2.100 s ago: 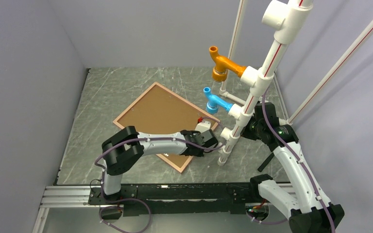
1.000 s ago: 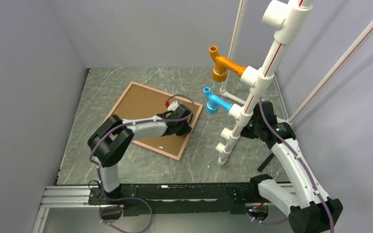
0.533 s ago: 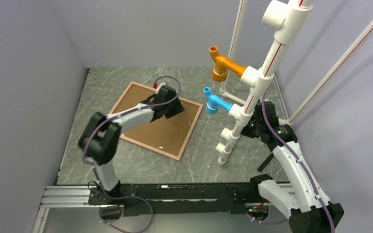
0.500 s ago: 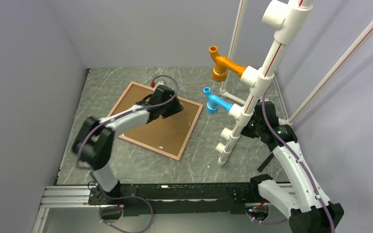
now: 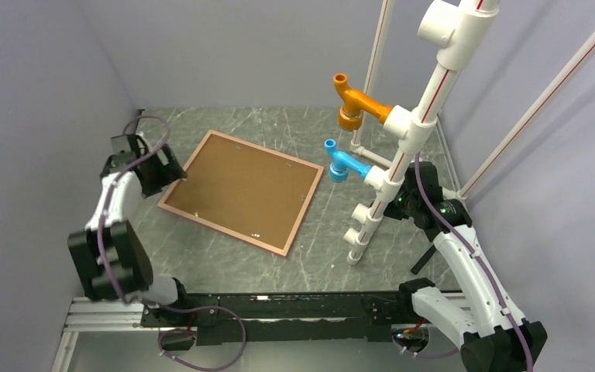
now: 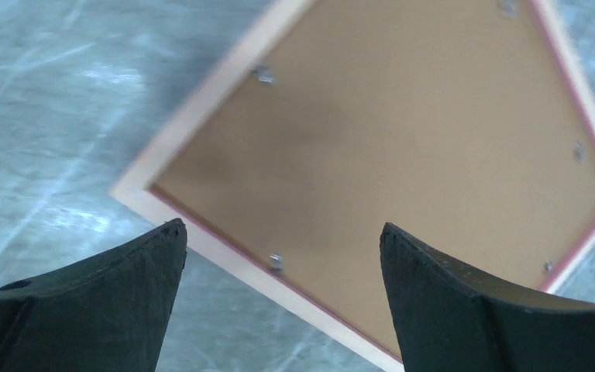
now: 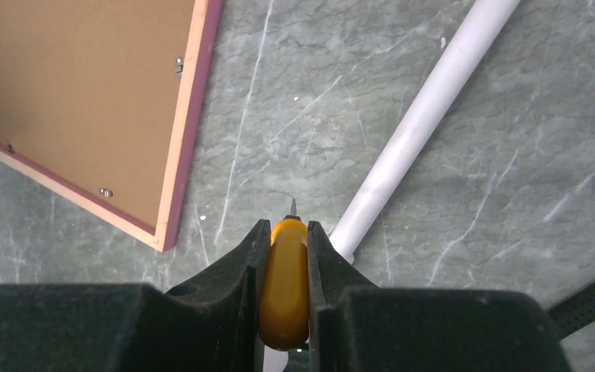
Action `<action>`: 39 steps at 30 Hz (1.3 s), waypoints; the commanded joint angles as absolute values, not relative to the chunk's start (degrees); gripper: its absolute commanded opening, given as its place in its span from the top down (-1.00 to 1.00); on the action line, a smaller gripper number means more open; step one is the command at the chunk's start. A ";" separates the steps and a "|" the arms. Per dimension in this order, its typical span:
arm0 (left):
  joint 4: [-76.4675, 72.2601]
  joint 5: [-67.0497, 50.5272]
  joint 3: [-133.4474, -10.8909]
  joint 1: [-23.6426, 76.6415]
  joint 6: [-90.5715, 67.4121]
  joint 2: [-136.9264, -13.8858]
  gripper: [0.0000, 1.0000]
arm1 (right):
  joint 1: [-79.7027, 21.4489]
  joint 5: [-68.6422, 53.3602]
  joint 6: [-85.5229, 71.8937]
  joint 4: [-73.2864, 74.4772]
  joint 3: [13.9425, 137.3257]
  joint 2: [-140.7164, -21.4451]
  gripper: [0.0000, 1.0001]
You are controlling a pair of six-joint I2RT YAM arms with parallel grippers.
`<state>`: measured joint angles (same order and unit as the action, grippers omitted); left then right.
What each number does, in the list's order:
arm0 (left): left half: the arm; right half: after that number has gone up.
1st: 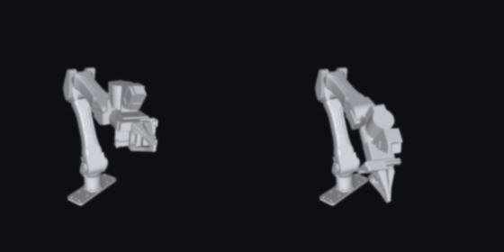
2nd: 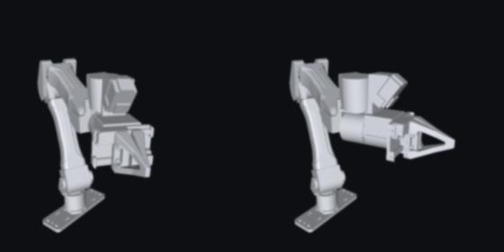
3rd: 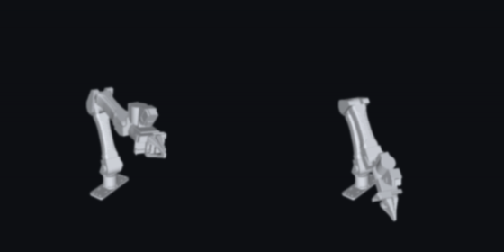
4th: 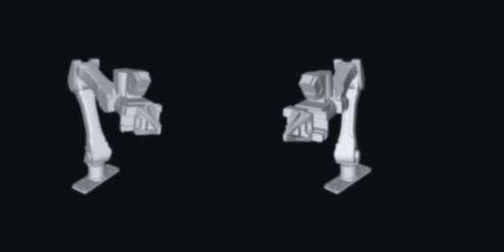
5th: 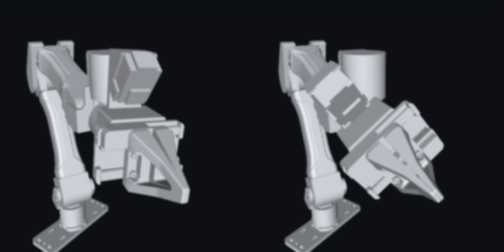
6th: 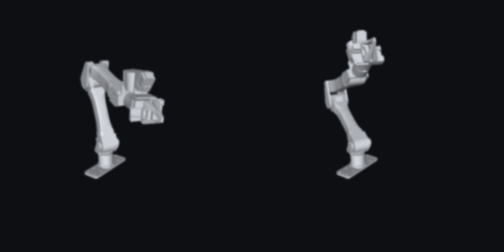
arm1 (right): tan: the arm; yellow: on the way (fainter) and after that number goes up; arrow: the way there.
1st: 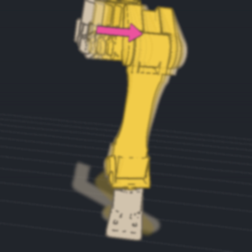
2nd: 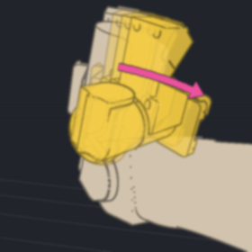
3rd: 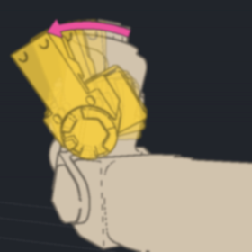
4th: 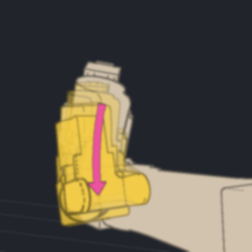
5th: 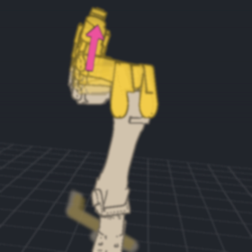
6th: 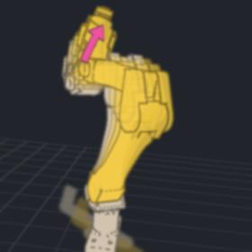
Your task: Take the photo out of the frame
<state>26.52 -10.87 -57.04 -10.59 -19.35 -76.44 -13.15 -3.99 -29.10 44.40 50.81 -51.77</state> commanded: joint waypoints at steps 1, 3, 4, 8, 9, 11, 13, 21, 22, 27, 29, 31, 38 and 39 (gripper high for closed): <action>34.04 -21.39 -64.35 -21.16 -11.44 -88.57 -0.88 | -12.92 -6.95 -27.56 41.77 51.80 -50.85 1.00; 34.55 -20.68 -67.08 -22.80 -10.60 -92.92 -0.86 | -12.96 -7.26 -27.24 41.87 52.07 -50.57 1.00; 34.42 -20.47 -67.87 -23.22 -10.29 -94.00 -0.84 | -12.90 -7.29 -26.92 42.18 52.38 -50.72 1.00; 34.51 -18.15 -69.32 -23.29 -8.69 -97.85 -0.79 | -12.85 -7.70 -26.10 42.93 52.91 -50.55 1.00; 34.54 -18.50 -69.40 -23.29 -8.40 -98.78 -0.77 | -12.87 -7.85 -26.05 42.79 52.79 -50.39 1.00; 34.44 -17.99 -69.18 -23.29 -8.01 -100.17 -0.70 | -12.92 -8.14 -25.98 42.42 52.46 -50.07 1.00; 34.40 -16.54 -69.06 -23.24 -7.58 -100.96 -0.67 | -12.85 -8.38 -25.94 42.20 52.17 -50.02 1.00; 35.19 -15.73 -69.40 -22.65 -7.36 -104.70 -0.24 | -12.96 -9.80 -26.19 41.27 51.70 -49.18 1.00; 35.55 -15.25 -69.43 -22.04 -7.28 -105.05 -0.21 | -12.88 -9.75 -26.15 41.16 51.56 -49.04 1.00; 40.56 -12.17 -67.99 -19.10 -10.29 -105.14 0.22 | -12.93 -9.65 -26.56 40.76 50.64 -48.69 1.00; 41.94 -11.68 -64.51 -19.72 -14.95 -103.50 0.72 | -12.92 -9.59 -26.79 40.37 50.22 -48.77 1.00; 41.14 -12.84 -59.65 -20.67 -20.26 -100.47 0.85 | -12.91 -9.44 -26.76 40.26 49.94 -49.02 1.00; 34.19 -19.67 -39.55 -23.31 -31.35 -77.65 0.81 | -12.94 -9.07 -26.10 39.81 50.53 -50.44 1.00; 33.84 -19.78 -37.51 -23.24 -31.86 -73.82 0.66 | -12.92 -9.35 -26.19 39.51 50.61 -50.83 1.00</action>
